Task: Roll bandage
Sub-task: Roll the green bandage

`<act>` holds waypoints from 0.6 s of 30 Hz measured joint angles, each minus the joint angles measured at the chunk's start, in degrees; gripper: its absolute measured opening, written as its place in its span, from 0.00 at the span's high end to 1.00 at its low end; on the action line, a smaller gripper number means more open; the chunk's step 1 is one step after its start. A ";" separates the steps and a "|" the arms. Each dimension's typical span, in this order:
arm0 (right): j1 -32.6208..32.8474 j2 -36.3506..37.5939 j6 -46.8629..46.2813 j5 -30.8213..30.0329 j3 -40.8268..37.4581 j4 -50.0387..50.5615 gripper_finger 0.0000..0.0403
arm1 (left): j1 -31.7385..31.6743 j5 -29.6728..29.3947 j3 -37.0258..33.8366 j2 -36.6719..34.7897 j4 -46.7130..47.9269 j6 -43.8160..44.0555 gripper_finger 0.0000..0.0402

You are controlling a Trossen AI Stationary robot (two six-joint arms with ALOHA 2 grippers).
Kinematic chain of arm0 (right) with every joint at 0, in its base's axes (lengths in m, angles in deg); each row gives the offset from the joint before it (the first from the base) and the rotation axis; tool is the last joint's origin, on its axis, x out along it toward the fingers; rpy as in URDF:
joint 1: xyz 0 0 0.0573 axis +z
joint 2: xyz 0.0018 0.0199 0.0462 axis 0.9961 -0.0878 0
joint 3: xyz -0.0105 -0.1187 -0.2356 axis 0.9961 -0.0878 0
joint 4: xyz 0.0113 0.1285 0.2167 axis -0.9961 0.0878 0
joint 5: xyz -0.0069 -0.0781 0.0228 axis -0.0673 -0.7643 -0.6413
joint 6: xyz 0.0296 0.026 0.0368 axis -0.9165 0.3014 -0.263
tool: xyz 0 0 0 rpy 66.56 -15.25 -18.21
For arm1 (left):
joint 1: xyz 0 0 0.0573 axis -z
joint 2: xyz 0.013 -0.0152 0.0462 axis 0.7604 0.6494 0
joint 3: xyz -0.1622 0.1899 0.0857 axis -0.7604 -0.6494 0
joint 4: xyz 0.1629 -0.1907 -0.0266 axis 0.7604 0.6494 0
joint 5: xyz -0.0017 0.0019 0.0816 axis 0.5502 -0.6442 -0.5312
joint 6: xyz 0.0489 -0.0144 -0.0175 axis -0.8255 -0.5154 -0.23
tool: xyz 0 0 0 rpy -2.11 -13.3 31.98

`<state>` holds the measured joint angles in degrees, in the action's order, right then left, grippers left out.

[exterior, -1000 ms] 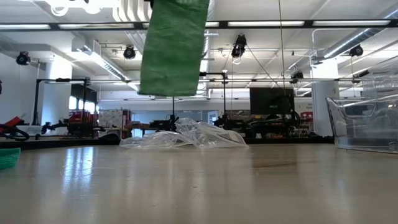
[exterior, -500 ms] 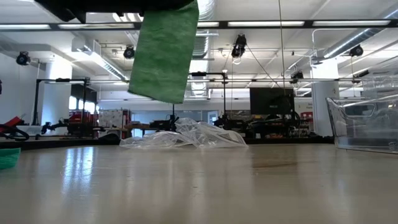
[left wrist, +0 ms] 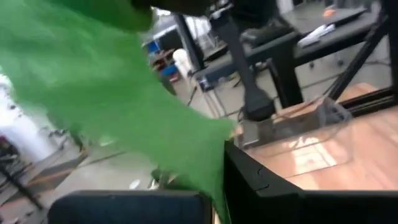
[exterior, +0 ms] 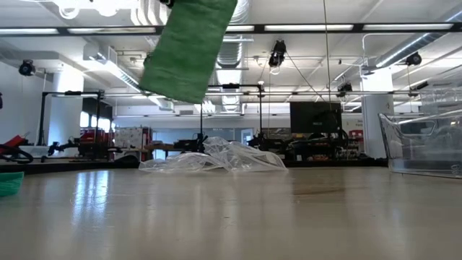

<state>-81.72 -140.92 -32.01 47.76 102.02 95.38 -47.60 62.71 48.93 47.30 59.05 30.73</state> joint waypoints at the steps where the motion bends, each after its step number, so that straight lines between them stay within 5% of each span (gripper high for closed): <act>1: -0.39 -0.17 0.03 0.27 -0.14 -0.81 0.94 | -0.84 0.28 0.37 -0.64 1.31 0.18 0.96; 6: -2.44 -0.09 0.72 3.37 -0.42 0.41 0.94 | -6.89 2.74 -0.76 -2.31 3.02 1.41 0.85; 11: -6.59 0.66 3.12 6.21 -0.50 -1.20 0.94 | -16.57 15.72 -3.63 -1.25 1.05 6.95 0.66; 18: -14.44 1.68 6.83 13.61 -0.50 -2.58 0.94 | -21.73 16.91 -9.01 3.63 -9.70 4.58 0.42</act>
<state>-96.16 -139.24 -25.18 61.37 101.52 92.80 -69.33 79.62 39.92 50.93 49.35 35.31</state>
